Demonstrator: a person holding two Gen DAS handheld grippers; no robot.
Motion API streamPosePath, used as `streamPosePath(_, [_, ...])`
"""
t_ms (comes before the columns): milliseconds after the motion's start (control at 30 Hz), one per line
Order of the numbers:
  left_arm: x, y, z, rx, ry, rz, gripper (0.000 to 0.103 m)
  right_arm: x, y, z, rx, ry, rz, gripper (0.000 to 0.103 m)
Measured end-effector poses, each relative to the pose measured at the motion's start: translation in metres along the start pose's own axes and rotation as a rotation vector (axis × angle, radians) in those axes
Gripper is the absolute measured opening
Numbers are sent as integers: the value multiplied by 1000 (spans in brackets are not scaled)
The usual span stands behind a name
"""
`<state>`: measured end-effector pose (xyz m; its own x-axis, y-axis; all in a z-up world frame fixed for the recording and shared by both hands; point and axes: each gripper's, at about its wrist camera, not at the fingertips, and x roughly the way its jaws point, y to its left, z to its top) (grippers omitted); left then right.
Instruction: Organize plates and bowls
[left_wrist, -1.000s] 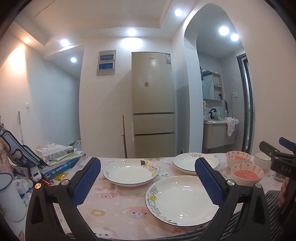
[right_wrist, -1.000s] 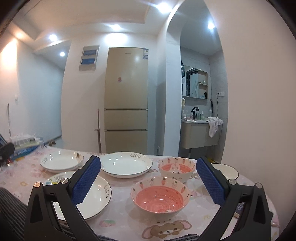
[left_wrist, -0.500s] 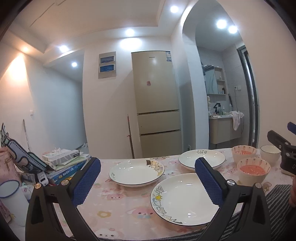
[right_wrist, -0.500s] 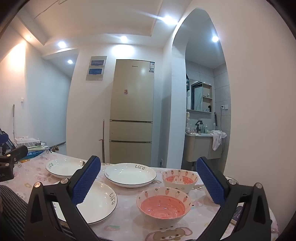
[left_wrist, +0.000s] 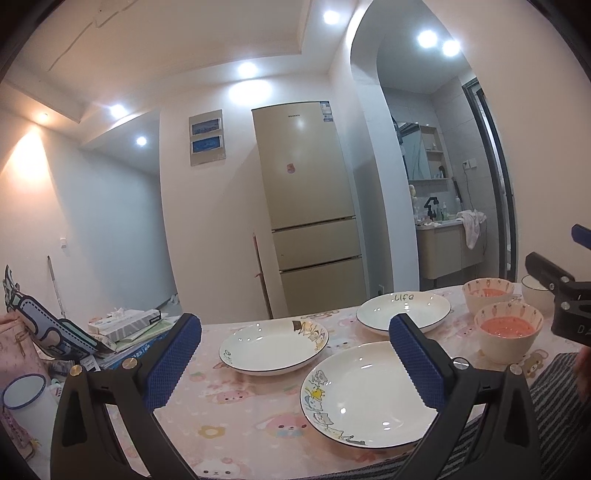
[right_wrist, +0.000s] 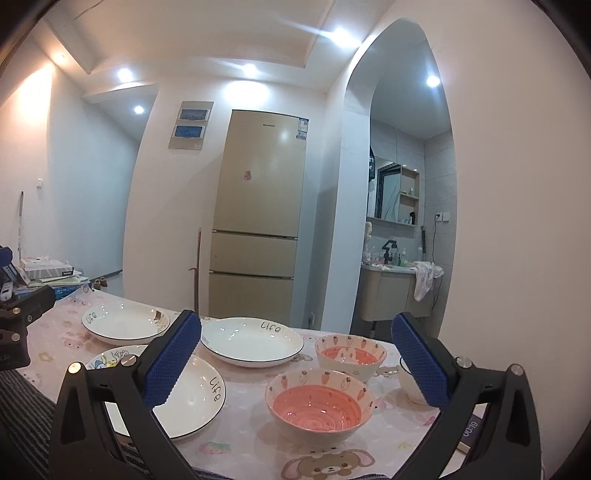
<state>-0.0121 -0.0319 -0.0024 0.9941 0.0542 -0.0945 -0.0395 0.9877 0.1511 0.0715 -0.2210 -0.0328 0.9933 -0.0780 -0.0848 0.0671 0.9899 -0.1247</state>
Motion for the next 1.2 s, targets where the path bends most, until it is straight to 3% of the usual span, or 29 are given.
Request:
streamPosePath(167, [6,0,0,-1,25,-10,103,6,-1,0,4,40,52,103])
streamPosePath(367, [1,8,0,-39,1,-13,103,7,2,-2,-15,58,47,103])
streamPosePath(500, [5,8,-1,-44,19,-15,103,9,5,-4,-32,86,121,103])
streamPosePath(667, [15,12,-4,-68,68,-40,103,12,5,-6,-35,97,105,103])
streamPosePath(800, [4,10,-4,-60,7,-45,103,8,1,-4,-16,80,83,103])
streamPosePath(967, [10,7,-3,-52,41,-43,103,6,-1,-3,-5,66,75,103])
streamPosePath(1200, [8,9,-4,-58,29,-31,103,2,-2,-4,0,39,57,102])
